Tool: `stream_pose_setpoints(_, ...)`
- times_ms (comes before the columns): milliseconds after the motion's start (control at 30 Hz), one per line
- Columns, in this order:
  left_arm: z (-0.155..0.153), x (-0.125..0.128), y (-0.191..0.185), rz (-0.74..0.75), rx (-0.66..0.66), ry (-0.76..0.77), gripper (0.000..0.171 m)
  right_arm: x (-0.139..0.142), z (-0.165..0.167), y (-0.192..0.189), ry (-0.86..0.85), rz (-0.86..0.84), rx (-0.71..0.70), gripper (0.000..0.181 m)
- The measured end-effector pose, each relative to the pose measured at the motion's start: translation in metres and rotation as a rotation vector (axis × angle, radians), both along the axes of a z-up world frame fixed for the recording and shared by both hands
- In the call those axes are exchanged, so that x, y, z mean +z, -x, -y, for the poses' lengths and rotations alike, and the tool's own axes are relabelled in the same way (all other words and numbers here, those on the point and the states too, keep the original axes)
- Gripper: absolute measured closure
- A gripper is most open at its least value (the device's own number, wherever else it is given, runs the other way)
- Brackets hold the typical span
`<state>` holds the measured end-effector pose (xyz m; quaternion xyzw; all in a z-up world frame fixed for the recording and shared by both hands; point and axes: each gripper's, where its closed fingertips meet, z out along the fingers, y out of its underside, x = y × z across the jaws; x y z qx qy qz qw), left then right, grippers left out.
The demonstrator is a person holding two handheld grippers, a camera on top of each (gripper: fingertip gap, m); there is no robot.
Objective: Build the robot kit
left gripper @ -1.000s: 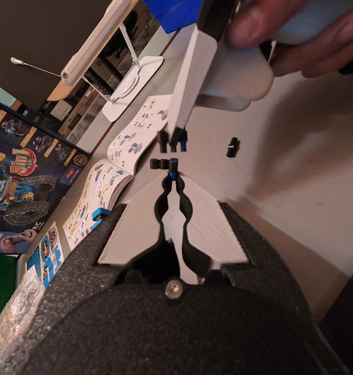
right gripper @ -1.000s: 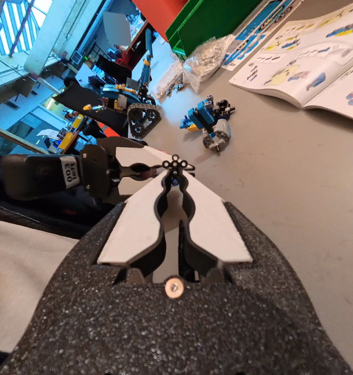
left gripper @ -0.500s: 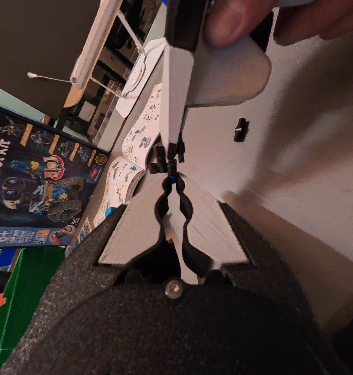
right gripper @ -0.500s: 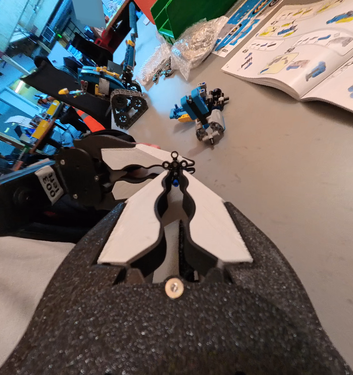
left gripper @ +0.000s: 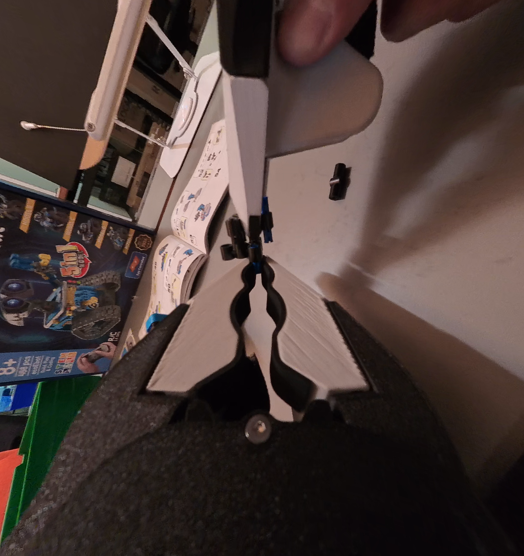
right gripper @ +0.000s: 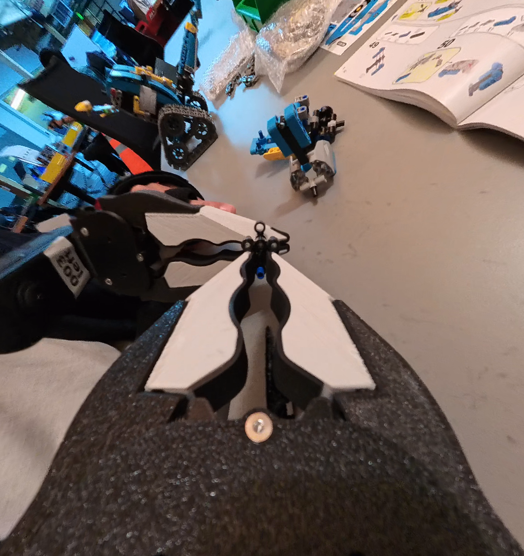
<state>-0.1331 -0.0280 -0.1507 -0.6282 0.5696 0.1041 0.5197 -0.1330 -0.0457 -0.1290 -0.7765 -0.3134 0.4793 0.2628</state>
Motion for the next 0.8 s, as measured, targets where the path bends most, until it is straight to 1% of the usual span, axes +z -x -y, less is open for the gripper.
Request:
stream_pose_setpoints(100,-0.001,-0.002,0.001,-0.014,0.011,0.001,0.171,-0.001,-0.003,0.001,-0.101,0.078,-0.025,0.176)
stream_pose_setpoints(233,-0.001,-0.006,0.001,-0.030,0.017,0.013,0.171,-0.007,-0.003,0.000,-0.105,0.106,-0.027,0.176)
stream_pose_setpoints(333,0.001,-0.005,-0.001,-0.026,0.001,0.008,0.171,-0.005,0.000,-0.001,-0.016,0.043,0.009,0.176)
stream_pose_setpoints(400,0.003,-0.009,-0.002,-0.056,-0.016,0.008,0.171,-0.011,0.003,-0.003,0.009,0.053,0.038,0.176)
stream_pose_setpoints(500,0.005,-0.007,-0.005,-0.028,-0.031,0.021,0.171,-0.006,0.005,-0.005,0.118,-0.051,0.071,0.176)
stream_pose_setpoints(567,0.005,-0.015,-0.004,-0.092,-0.031,0.009,0.171,-0.015,0.005,-0.005,0.064,0.029,0.066,0.176)
stream_pose_setpoints(600,0.005,-0.014,-0.004,-0.106,-0.028,-0.010,0.171,-0.016,0.004,-0.004,0.041,0.052,0.061,0.176)
stream_pose_setpoints(667,0.006,-0.011,-0.006,-0.062,-0.032,0.015,0.171,-0.011,0.005,-0.005,0.072,0.008,0.055,0.176)
stream_pose_setpoints(733,0.005,-0.014,-0.004,-0.077,-0.021,0.018,0.171,-0.013,0.003,-0.003,0.098,-0.011,0.020,0.176)
stream_pose_setpoints(800,0.005,-0.012,-0.004,-0.025,-0.013,0.062,0.171,-0.012,0.003,-0.003,0.154,-0.044,0.014,0.176)
